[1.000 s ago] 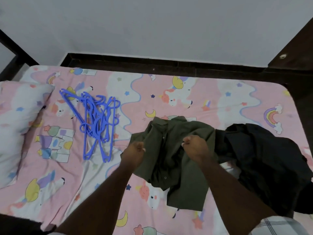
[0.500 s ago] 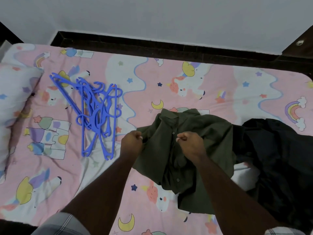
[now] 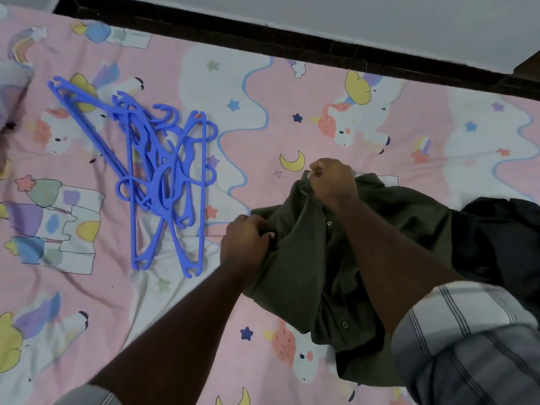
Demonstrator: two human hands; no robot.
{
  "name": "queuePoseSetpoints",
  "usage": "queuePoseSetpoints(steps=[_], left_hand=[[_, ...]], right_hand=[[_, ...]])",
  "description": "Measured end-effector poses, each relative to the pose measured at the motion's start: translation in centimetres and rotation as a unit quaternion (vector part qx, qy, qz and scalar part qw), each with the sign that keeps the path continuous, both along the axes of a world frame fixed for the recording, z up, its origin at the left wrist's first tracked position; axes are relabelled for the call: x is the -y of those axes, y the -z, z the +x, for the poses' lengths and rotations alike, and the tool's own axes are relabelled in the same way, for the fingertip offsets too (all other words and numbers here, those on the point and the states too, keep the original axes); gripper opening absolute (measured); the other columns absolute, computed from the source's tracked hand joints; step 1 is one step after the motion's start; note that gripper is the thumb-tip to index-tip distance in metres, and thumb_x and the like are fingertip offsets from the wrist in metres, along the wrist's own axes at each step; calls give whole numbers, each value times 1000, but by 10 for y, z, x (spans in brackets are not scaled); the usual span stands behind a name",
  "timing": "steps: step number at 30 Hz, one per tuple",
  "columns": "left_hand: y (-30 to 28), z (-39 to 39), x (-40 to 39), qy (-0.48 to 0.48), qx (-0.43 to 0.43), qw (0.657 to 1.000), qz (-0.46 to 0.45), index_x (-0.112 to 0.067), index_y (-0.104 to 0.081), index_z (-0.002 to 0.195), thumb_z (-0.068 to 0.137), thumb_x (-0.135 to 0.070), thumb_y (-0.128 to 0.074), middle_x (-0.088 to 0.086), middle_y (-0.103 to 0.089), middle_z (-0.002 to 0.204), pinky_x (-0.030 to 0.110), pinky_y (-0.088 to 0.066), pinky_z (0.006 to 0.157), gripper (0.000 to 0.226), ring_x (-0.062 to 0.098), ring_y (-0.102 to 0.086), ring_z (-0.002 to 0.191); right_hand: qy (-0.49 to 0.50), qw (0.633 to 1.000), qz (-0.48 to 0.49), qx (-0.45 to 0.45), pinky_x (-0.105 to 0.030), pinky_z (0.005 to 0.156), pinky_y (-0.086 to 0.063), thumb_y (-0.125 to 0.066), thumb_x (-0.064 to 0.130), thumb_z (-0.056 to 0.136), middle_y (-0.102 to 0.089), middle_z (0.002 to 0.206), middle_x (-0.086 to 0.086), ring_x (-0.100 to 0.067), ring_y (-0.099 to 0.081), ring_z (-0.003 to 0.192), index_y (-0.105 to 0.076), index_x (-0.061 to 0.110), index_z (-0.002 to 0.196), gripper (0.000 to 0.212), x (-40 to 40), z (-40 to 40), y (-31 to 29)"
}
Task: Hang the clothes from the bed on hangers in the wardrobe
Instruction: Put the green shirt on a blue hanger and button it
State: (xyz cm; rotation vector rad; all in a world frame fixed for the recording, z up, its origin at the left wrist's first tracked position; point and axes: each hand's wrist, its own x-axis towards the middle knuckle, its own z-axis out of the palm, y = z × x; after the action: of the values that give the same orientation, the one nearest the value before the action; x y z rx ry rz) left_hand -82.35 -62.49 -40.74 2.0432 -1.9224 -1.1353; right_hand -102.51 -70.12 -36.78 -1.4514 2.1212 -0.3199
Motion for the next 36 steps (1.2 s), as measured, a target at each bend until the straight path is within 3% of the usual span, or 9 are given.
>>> queuePoseSetpoints(steps=[4,8,15,19,23,27,30,33,36], left_hand=[[13,4,3,16,13,999,33,-26,-61,105,95,-29,-60,-5,-63,103,26,-52,76,11,11,-58,86],[11,16,5,5,-20,999,40,-25,-67,101,98,-22,-56,-9,-66,99,20,-44,75,12,10,-60,89],[-51,55,57,-206,-152,964,-73,-26,-70,90,92,-22,-63,-12,-69,87,27,-49,79,9,9,-64,86],[-73,70,119,-291,-94,943,-132,-21,-68,119,93,-24,-62,-3,-68,118,25,-43,91,27,18,-62,112],[-72,59,130,-173,-34,980,-89,-25,-67,123,91,-31,-62,1,-67,125,46,-47,104,33,26,-60,117],[-53,28,106,-19,-27,999,-42,-25,-70,120,97,-27,-60,-2,-70,122,39,-48,101,26,22,-63,114],[-38,11,94,77,41,995,-38,-32,-68,119,98,-28,-55,-5,-68,123,46,-45,102,26,24,-61,115],[-35,-5,91,150,137,978,-57,-33,-54,139,100,-31,-50,-8,-49,150,50,-30,110,39,24,-40,138],[-31,-14,94,219,189,956,-53,-33,-47,144,101,-37,-44,-8,-42,155,52,-23,110,44,24,-26,146]], right_hand=[[-43,996,65,-44,-33,96,-45,-57,24,100,-62,132,-12,-31,-58,119,-58,5,131,36,20,-2,19],[-71,990,90,-82,-33,94,-45,-57,16,97,-64,125,-14,-32,-59,114,-65,1,120,28,23,-10,25],[139,977,-145,78,-25,97,-49,-63,11,88,-74,106,4,-11,-66,98,-75,19,104,21,39,-33,-50],[193,949,-212,129,-29,97,-53,-67,17,89,-73,99,8,-7,-67,92,-73,23,105,18,61,-39,-79],[117,985,-110,63,-20,98,-43,-66,17,91,-72,114,3,-11,-64,104,-70,16,121,30,50,-40,-76],[94,993,-56,38,-24,97,-46,-65,18,92,-74,112,0,-16,-67,106,-73,15,116,26,19,-46,-63],[83,995,-23,47,-19,89,-42,-65,18,93,-74,112,-1,-15,-67,103,-74,13,114,23,-6,-45,-48],[76,995,-6,58,-19,85,-43,-66,19,93,-75,107,-1,-16,-67,99,-75,13,107,18,-19,-35,-29],[85,991,2,98,-20,84,-45,-68,22,93,-74,107,0,-15,-67,100,-74,13,110,20,-20,-19,-11]])
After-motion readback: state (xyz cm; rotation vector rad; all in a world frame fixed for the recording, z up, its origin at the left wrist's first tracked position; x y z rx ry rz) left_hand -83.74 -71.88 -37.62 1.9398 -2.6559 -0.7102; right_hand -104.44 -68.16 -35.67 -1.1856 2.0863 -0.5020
